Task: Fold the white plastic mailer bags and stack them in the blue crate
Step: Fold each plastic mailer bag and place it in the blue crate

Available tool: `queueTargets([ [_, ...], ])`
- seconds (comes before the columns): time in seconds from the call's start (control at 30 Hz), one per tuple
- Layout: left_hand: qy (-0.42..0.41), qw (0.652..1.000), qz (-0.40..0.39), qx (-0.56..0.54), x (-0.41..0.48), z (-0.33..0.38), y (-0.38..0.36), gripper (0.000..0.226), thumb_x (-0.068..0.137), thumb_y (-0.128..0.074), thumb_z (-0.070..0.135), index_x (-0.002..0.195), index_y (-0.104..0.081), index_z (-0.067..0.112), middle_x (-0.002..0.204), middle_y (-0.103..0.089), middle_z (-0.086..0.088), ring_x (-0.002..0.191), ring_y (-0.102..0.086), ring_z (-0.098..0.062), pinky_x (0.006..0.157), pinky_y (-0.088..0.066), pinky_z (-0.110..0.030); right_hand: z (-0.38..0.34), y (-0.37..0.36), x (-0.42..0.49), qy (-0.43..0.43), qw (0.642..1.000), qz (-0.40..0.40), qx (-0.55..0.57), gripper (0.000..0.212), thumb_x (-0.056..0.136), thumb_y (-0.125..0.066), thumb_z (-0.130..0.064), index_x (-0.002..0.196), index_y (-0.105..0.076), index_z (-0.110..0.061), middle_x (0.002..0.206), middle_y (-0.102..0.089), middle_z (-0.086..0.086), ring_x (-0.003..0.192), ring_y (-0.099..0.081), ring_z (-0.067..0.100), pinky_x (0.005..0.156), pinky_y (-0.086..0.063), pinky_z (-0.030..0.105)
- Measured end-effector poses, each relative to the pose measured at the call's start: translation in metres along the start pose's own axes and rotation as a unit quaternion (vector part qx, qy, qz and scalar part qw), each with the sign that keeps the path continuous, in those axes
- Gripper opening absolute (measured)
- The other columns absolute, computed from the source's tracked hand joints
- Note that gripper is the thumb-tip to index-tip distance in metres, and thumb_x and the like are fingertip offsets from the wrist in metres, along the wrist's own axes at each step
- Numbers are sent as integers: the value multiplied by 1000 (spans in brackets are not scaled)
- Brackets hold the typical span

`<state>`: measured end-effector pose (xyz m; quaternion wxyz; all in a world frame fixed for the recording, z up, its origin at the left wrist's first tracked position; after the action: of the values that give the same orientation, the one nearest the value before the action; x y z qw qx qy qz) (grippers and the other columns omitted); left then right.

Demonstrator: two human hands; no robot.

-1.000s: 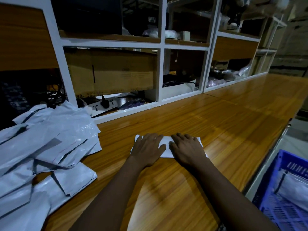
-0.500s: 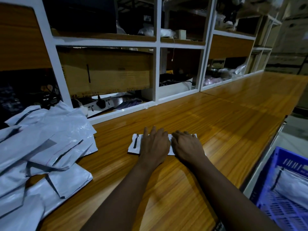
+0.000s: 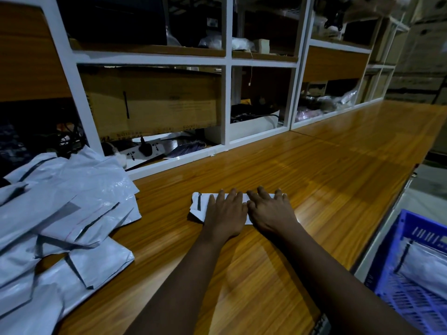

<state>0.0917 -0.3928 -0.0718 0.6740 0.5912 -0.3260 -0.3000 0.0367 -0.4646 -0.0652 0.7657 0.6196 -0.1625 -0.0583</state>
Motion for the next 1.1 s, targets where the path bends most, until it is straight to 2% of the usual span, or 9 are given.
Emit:
queueTargets([
  [0.07, 15, 1000, -14, -1, -1, -2, -3, 56, 107, -15, 38, 158, -8, 17, 166, -1, -3, 152, -1, -32, 121, -6, -53, 0, -3, 1, 5, 1000, -1, 3, 55, 104, -13, -37, 140, -45, -11, 159, -29, 11, 145, -23, 44, 109, -24, 71],
  [0.2, 32, 999, -18, -1, 0, -8, -5, 59, 106, -14, 44, 158, -7, 18, 166, 1, -5, 151, 1, -33, 121, -4, -52, 1, -4, 1, -2, 1000, 2, 5, 85, 86, 13, -46, 139, -45, -13, 156, -34, 14, 141, -29, 48, 108, -25, 70],
  [0.33, 33, 999, -12, 6, -1, -20, -4, 61, 106, -15, 47, 158, -9, 18, 166, -2, -9, 151, -1, -35, 121, -5, -52, 3, -5, 2, 0, 1000, 7, -1, 88, 84, 16, -48, 139, -43, -12, 157, -32, 16, 141, -28, 50, 109, -24, 70],
  [0.5, 21, 996, -27, 81, -4, -42, -9, 58, 106, -14, 44, 158, -12, 18, 165, -2, -13, 151, -3, -37, 121, -8, -53, 8, -20, 11, -6, 1000, -29, 6, 86, 84, 14, -52, 139, -40, -14, 155, -32, 18, 138, -29, 54, 109, -23, 71],
  [0.63, 57, 996, -60, 33, -13, -55, -3, 60, 106, -13, 46, 158, 0, 18, 165, 8, -7, 152, 7, -28, 122, -2, -51, 9, -14, 12, 26, 998, -50, 2, 76, 90, 7, -51, 137, -40, -15, 154, -33, 17, 139, -30, 50, 108, -28, 69],
  [0.77, 85, 994, -69, 9, -32, -59, 3, 61, 106, -11, 46, 158, 4, 17, 165, 11, -4, 152, 9, -23, 122, 2, -47, 18, -15, 31, 90, 992, -70, 58, 110, 78, 28, -73, 151, -35, -20, 164, -20, 8, 149, -15, 42, 117, -20, 61],
  [0.9, 94, 993, -66, 16, -50, -59, 6, 61, 106, -12, 45, 157, 5, 16, 165, 11, -4, 152, 9, -23, 123, 1, -45, 25, -10, 45, 41, 978, -100, 177, 54, 106, -18, -49, 157, -20, -30, 166, -9, -5, 152, -4, 28, 122, -5, 47],
  [1.0, 105, 993, -61, 13, -59, -61, 7, 61, 106, -13, 44, 157, 5, 17, 165, 11, -2, 152, 9, -22, 122, 2, -45, 26, -5, 45, 40, 981, -74, 176, 49, 108, -26, -41, 155, -29, -29, 165, -17, -4, 152, -7, 27, 121, -6, 47],
  [1.1, 101, 994, -45, 17, -60, -60, 10, 61, 106, -15, 45, 158, 2, 16, 166, 7, -3, 152, 6, -25, 121, 0, -49, 20, 9, 35, 44, 985, 10, 167, 46, 107, -30, -41, 150, -39, -27, 162, -26, -2, 152, -9, 27, 121, -7, 48],
])
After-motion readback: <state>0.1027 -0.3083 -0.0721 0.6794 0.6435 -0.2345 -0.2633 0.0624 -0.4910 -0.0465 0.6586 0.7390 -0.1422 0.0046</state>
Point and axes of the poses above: each hand's wrist, its own x-axis towards the middle knuckle, its own y-axis out of the back of the hand, z = x × y, the point moved 9 cm from there along x, towards the middle knuckle
